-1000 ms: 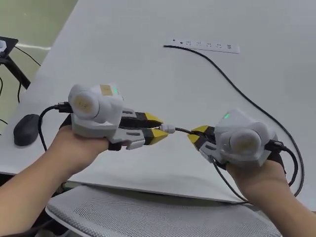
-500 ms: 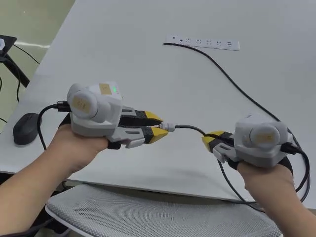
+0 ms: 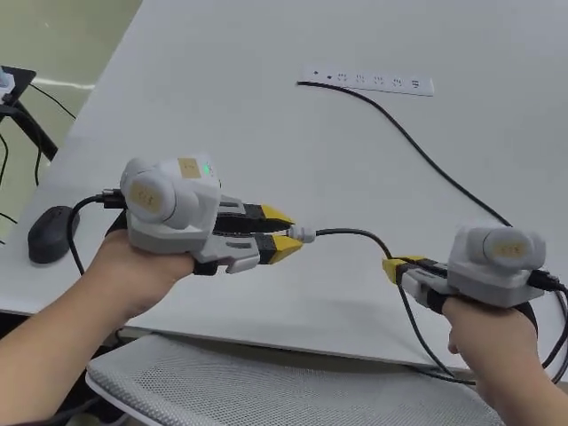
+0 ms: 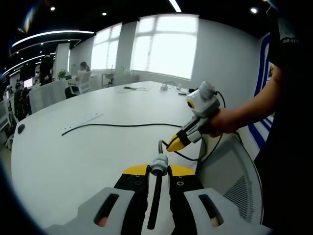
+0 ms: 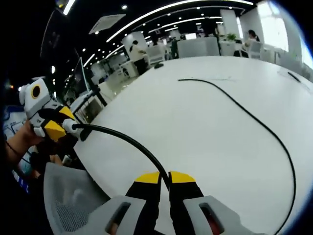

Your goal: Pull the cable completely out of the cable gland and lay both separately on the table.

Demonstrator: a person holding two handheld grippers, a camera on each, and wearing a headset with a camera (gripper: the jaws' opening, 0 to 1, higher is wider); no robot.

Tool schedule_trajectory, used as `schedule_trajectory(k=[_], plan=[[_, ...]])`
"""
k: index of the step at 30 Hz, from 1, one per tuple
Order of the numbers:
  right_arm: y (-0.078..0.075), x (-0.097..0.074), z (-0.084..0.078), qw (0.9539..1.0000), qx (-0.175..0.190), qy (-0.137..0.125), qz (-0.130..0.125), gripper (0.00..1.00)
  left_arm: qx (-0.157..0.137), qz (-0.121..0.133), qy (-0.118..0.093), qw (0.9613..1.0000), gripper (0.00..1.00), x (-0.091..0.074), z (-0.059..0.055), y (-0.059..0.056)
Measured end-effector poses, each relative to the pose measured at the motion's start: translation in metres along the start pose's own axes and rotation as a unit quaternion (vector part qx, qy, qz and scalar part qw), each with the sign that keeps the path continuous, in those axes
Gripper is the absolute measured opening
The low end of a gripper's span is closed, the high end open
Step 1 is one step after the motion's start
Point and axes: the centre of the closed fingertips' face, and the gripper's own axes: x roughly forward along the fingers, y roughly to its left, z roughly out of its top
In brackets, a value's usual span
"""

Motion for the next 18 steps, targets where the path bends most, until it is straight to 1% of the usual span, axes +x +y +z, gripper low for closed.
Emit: schedule_trajectory(k=[2,5,7,9,13,15,18], plan=[[-0.0022,-0.0005,-0.0013,0.9997,0.023,-0.001,0.0,0.0,0.0,0.0,0.0,1.0,0.15,-0.001,-0.0006,-0.0003],[-0.0032,-0.0018,-0.0026,0.9996,0.028,-0.001,-0.002,0.0,0.0,0.0,0.0,1.0,0.15,-0.0021,-0.0013,0.0],[-0.0037,-0.0023,-0.004,0.9989,0.047,-0.003,-0.004,0.0,0.001,0.001,0.0,1.0,0.15,-0.0028,-0.0014,-0.0002],[-0.003,-0.0027,-0.0041,0.9983,0.058,-0.005,-0.003,0.01,0.0,0.0,0.0,1.0,0.15,-0.0032,-0.0016,-0.0008],[0.0001,-0.0029,-0.0047,0.9991,0.043,-0.003,-0.005,0.01,0.0,0.001,0.0,1.0,0.15,-0.0043,-0.0016,-0.001],[0.001,-0.0037,-0.0046,0.9991,0.041,-0.004,-0.005,0.01,-0.005,0.001,0.001,1.0,0.15,-0.0055,-0.0017,-0.0009],[0.002,-0.0046,-0.0046,0.9992,0.038,-0.005,-0.004,0.01,-0.004,0.002,0.001,1.0,0.15,-0.0066,-0.0017,-0.0005]])
